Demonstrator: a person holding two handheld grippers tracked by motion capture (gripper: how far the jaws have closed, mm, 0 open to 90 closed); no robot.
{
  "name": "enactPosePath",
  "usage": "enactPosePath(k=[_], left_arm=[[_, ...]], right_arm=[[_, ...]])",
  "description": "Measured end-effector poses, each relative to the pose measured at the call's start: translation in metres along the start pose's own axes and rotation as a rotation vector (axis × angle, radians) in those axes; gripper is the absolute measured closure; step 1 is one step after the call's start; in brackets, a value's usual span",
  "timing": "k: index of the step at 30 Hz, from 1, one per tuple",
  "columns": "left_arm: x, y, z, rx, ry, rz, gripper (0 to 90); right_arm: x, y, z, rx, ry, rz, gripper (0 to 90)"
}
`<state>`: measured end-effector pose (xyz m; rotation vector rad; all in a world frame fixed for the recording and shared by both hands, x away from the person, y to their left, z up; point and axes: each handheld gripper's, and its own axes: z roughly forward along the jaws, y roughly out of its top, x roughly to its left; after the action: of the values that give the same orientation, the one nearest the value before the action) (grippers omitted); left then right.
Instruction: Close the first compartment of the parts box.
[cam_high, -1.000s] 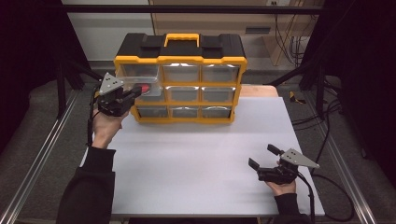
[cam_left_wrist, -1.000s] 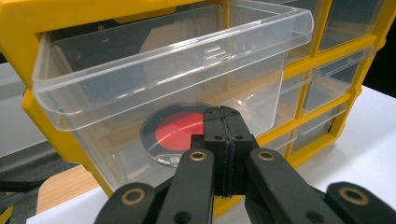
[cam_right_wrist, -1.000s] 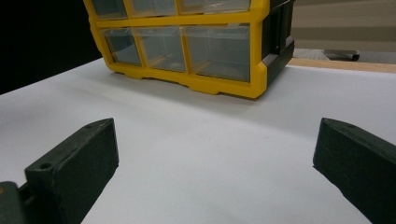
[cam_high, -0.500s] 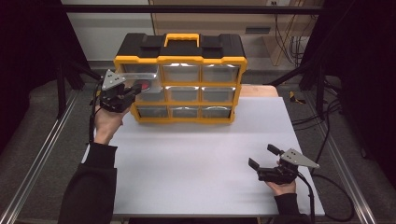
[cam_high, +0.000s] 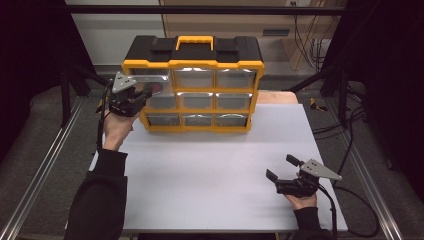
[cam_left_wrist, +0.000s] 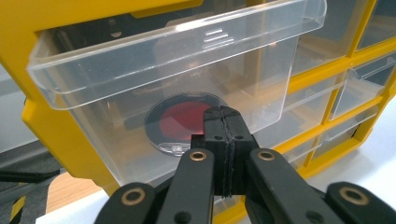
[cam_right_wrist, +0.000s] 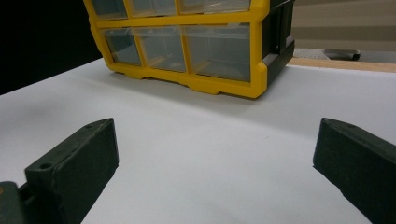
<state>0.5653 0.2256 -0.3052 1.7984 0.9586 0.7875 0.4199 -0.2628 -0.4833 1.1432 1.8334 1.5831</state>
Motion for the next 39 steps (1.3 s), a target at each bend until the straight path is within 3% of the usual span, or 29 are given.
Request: enactPosePath(k=[39], left_arm=[[0.013,0.007,0.022,0.011,0.040,-0.017,89.1]], right_arm=[[-0.001,0.000,0.000,-0.006,0.000,-0.006,0.6]])
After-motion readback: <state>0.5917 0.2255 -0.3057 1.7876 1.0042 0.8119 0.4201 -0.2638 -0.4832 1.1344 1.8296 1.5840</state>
